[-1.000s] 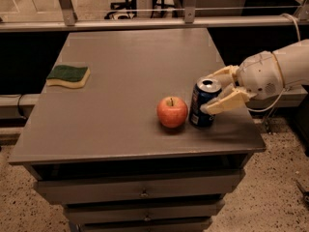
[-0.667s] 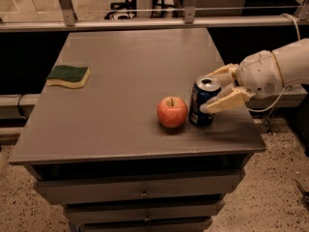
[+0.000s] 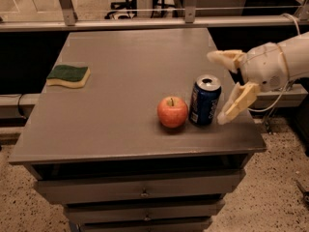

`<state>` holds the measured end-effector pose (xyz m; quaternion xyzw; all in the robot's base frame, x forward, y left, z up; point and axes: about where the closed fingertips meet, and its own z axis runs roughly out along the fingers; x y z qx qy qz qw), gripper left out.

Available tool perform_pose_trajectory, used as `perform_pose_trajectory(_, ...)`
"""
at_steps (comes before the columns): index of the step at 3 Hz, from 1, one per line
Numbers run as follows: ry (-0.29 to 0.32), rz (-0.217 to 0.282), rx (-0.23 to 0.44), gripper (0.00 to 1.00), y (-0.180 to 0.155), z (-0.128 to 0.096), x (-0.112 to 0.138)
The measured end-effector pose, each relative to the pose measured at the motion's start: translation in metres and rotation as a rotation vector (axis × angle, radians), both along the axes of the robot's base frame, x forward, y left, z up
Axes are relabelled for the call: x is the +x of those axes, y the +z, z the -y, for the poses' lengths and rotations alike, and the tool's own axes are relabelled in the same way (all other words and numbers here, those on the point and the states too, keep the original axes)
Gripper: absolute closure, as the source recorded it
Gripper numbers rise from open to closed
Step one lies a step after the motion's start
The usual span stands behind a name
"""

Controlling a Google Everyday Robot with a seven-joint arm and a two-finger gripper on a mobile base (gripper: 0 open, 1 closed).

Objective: Move pepsi can near apple

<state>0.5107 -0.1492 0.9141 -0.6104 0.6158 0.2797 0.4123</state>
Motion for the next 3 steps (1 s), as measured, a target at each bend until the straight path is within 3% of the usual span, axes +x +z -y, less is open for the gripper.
perform_pose_trajectory(1,-0.021,0.026,0.001,0.00,0.022,0.017,-0.005)
perform_pose_trajectory(2,-0.088,0.096,-0.021,0.00,0.068,0.053,-0.015)
perform_pose_trajectory(3,-0.088,0.096,-0.021,0.00,0.068,0.053,-0.015)
